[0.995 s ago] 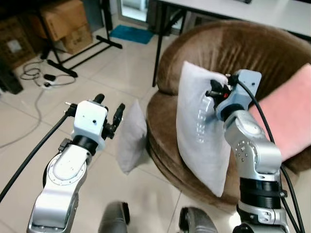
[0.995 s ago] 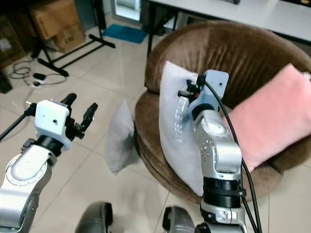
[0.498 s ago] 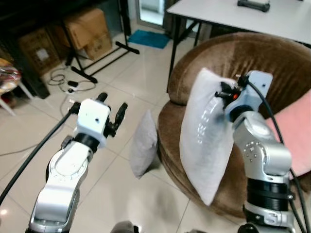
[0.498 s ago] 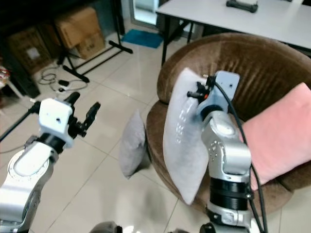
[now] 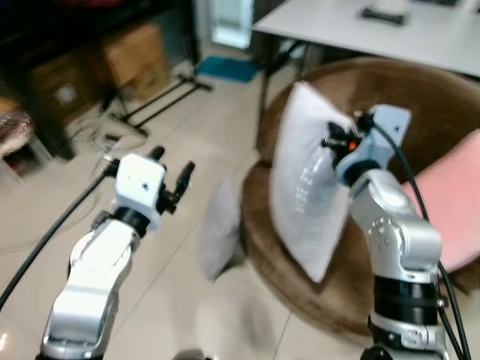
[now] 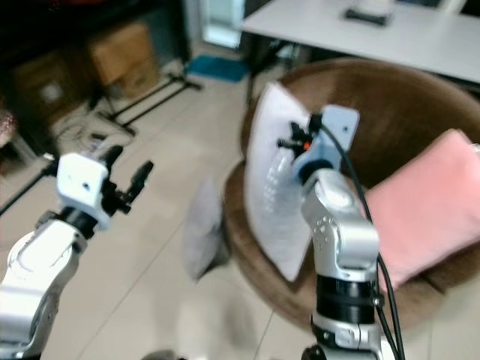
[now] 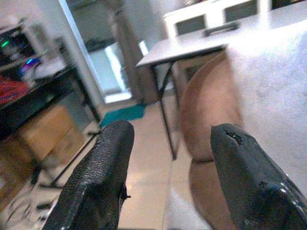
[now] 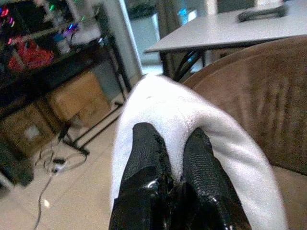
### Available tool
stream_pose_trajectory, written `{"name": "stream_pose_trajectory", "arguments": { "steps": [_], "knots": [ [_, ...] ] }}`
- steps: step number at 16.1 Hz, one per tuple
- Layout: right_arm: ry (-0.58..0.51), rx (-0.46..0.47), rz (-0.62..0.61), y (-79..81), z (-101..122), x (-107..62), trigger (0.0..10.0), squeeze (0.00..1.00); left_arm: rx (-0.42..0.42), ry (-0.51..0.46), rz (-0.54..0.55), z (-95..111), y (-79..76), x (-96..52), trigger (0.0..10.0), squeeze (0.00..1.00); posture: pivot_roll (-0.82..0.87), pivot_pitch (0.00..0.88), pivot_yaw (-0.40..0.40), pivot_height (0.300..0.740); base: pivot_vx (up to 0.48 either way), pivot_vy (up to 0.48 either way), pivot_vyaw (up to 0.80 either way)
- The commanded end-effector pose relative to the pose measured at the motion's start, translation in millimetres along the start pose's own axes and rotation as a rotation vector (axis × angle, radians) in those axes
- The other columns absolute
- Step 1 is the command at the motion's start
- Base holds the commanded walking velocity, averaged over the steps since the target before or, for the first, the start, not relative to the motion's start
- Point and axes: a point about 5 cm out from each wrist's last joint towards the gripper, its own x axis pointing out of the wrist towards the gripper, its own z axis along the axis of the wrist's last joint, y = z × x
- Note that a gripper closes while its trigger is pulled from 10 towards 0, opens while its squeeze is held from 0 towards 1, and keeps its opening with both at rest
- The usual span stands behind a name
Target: Move the pillow to the sofa from floor
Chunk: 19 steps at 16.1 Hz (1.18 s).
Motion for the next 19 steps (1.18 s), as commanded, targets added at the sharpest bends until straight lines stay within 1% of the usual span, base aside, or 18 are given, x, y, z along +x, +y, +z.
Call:
{"name": "stream_pose_trajectory", "arguments": {
  "steps": [1, 4, 8, 10, 11, 14, 16, 17, 19],
  "knots": [
    [-0.106, 0.003, 0.002, 0.5, 21.2, 0.0, 10.0, 0.00, 0.005, -0.007, -0.008, 2.6, 1.3, 2.0, 10.0, 0.00, 0.11, 0.000, 0.030, 0.740, 0.244, 0.000, -0.80],
    [-0.113, 0.002, 0.016, 1.2, 21.6, 0.8, 10.0, 0.00, 0.013, -0.009, -0.010, 3.1, 2.8, 2.1, 10.0, 0.00, 0.11, 0.000, 0.032, 0.740, 0.246, 0.000, -0.80],
    [-0.112, -0.021, 0.061, 8.3, 21.1, 4.6, 10.0, 0.00, 0.019, -0.007, -0.011, 3.1, 2.8, 0.5, 10.0, 0.00, 0.11, 0.000, 0.026, 0.740, 0.244, 0.000, 0.00],
    [-0.110, -0.014, 0.056, 7.6, 20.0, 5.3, 10.0, 0.00, 0.024, -0.004, -0.011, 3.2, 3.2, -0.4, 10.0, 0.00, 0.12, 0.000, 0.023, 0.740, 0.246, 0.000, 0.00],
    [-0.104, 0.007, 0.046, 6.3, 19.2, 5.1, 10.0, 0.00, 0.026, -0.004, -0.012, 3.3, 3.1, -0.1, 10.0, 0.00, 0.12, 0.000, 0.023, 0.740, 0.244, 0.000, -0.78],
    [-0.104, 0.007, 0.036, 4.0, 18.9, 6.2, 10.0, 0.00, 0.028, -0.006, -0.017, 3.6, 2.7, 0.1, 10.0, 0.00, 0.12, 0.000, 0.026, 0.740, 0.245, 0.000, -0.78],
    [-0.105, -0.016, 0.047, 5.3, 18.9, 6.6, 10.0, 0.00, 0.030, -0.005, -0.021, 4.0, 1.7, 0.2, 10.0, 0.00, 0.12, 0.000, 0.023, 0.740, 0.244, 0.000, -0.76],
    [-0.098, -0.042, 0.063, 8.4, 16.8, 6.6, 10.0, 0.00, 0.034, -0.004, -0.023, 4.1, 1.1, -0.2, 10.0, 0.00, 0.12, 0.000, 0.023, 0.740, 0.247, 0.000, 0.00],
    [-0.087, -0.047, 0.074, 10.5, 14.0, 6.7, 10.0, 0.00, 0.036, -0.003, -0.024, 4.3, 0.7, -0.6, 10.0, 0.00, 0.12, 0.000, 0.023, 0.740, 0.244, 0.000, 0.00]
  ]
}}
